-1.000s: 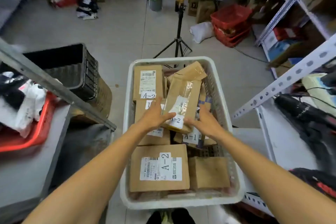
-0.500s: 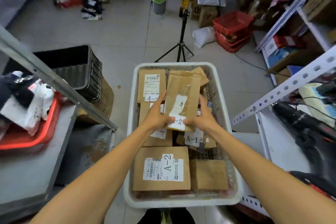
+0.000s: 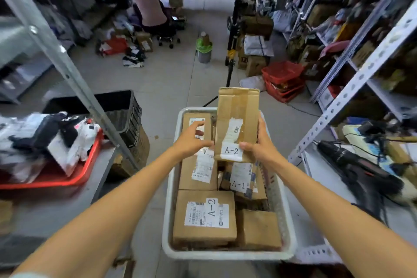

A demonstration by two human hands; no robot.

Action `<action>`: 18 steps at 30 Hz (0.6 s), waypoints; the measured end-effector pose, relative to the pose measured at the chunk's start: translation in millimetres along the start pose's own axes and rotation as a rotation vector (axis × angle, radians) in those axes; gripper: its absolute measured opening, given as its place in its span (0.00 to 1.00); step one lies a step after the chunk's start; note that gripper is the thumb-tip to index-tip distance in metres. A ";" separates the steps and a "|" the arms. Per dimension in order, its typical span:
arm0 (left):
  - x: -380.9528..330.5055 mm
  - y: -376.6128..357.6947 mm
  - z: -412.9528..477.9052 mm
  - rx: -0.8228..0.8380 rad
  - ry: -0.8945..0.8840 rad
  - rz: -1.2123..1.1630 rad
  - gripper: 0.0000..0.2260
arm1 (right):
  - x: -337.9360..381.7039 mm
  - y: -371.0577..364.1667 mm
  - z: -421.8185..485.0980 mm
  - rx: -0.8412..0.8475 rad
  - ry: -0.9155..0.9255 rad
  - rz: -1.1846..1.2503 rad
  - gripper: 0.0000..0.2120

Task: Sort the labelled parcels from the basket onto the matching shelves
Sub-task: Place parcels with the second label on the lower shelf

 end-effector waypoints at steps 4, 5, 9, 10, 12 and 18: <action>-25.1 11.4 -33.3 -0.045 -0.066 0.143 0.32 | 18.8 19.5 -22.0 -0.001 0.052 0.018 0.49; -31.0 12.1 -43.0 -0.048 -0.083 0.179 0.32 | 23.3 24.5 -28.5 -0.003 0.061 0.021 0.49; -50.1 13.1 -79.5 -0.072 -0.140 0.268 0.33 | 33.0 42.9 -54.2 -0.020 0.126 0.009 0.49; -55.2 13.8 -90.2 -0.080 -0.154 0.287 0.32 | 32.5 47.3 -61.4 -0.023 0.133 0.009 0.49; -62.4 15.2 -106.7 -0.091 -0.181 0.319 0.31 | 30.5 51.9 -71.3 -0.030 0.129 0.002 0.49; -61.0 25.8 -157.9 -0.107 -0.199 0.349 0.28 | 39.5 53.5 -125.0 -0.031 0.161 -0.001 0.49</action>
Point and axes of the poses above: each hand's wrist, its own z-axis towards the middle knuckle, its own y-axis out of the back of the hand, x = y × z, the point moved 5 cm from there along z, towards the middle knuckle, and after that the axes turned 13 degrees about -x, right-handed, at the moved point
